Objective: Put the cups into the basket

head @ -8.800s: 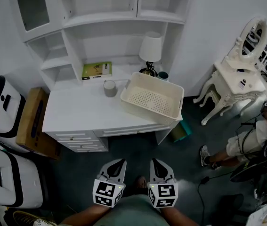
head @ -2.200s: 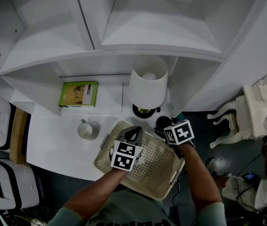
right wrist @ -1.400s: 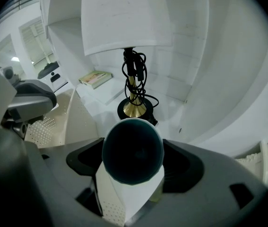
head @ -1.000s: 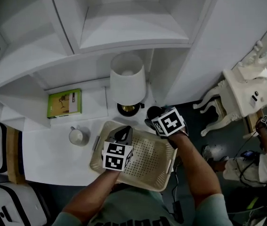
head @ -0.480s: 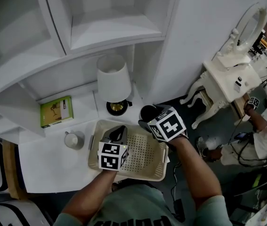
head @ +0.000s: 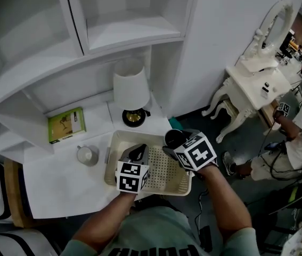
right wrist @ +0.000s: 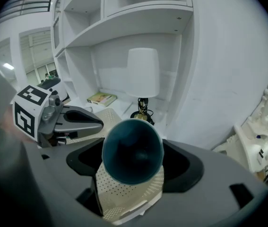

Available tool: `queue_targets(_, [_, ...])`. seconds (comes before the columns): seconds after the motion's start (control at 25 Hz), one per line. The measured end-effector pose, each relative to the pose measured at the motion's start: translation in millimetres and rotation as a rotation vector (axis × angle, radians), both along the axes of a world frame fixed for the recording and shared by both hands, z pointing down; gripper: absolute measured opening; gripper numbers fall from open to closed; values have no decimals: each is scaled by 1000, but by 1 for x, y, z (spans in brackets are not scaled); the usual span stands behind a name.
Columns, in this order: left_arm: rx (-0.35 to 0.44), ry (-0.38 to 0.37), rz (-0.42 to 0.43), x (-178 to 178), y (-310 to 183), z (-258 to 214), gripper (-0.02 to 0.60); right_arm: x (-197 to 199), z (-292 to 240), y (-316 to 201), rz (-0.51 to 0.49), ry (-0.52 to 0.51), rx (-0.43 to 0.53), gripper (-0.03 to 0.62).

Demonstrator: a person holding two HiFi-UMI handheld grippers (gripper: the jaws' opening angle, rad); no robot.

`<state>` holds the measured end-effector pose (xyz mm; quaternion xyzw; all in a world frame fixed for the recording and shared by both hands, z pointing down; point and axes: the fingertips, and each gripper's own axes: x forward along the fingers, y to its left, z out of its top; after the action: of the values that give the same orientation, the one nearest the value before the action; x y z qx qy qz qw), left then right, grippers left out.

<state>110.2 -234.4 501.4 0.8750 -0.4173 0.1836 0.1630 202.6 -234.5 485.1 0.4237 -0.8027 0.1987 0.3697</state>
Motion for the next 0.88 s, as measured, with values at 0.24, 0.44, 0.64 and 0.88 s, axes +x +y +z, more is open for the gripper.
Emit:
queue_targets(0.24, [-17,-11,11,-5,14,11,8,-7,28,28,7,-6,-59,382])
queue_targets(0.44, [-40,-26,9,-12,22,23,8,-19,60,41,9,-13,-124,382])
queue_targets(0.64, [-55,-35,-8,-21,21,29,8,-19,91,44,36,12,-176,382])
queue_targets(0.88, [-73,-40,-15,-26,18,38,8,-20,111,41,58,17,-211,382])
